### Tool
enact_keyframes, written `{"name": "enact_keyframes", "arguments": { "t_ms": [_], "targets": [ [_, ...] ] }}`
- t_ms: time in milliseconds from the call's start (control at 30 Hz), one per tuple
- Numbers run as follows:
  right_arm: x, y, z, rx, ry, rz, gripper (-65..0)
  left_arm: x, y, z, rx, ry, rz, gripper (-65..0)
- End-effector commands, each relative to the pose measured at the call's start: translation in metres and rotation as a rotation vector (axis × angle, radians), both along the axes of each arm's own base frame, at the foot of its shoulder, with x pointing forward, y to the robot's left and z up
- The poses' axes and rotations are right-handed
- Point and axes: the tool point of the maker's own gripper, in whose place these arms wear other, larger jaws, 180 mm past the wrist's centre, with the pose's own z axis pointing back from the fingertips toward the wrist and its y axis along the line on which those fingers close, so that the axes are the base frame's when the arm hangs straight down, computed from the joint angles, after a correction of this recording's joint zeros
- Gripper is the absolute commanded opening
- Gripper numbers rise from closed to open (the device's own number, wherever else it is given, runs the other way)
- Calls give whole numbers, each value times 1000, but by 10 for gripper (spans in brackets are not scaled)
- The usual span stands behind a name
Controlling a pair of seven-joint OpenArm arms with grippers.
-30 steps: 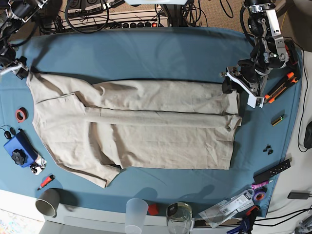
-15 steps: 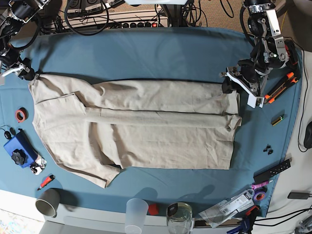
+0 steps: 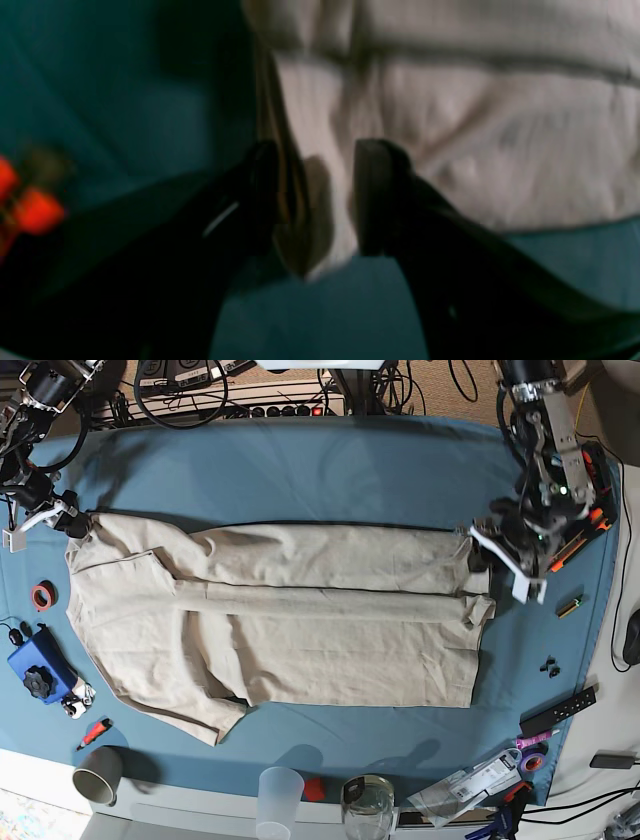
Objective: Fold the T-shirt properly
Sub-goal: 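Move both grippers to the new folded edge and grasp it, then drag the folded shirt across the mat with both grippers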
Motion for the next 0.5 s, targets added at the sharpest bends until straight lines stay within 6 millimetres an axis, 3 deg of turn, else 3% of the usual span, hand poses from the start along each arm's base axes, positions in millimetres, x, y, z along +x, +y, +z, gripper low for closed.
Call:
{"name": "enact_keyframes", "arguments": {
  "t_ms": [0, 300, 467],
  "targets": [
    [1, -9, 7, -39, 13, 11, -420, 8, 2, 11, 8, -40, -1, -405],
    [1, -9, 8, -38, 10, 11, -420, -13, 7, -28, -29, 116, 56, -405],
    [5, -6, 11, -16, -17, 9, -438, -23, -9, -36, -131, 185, 32, -432]
  ]
}}
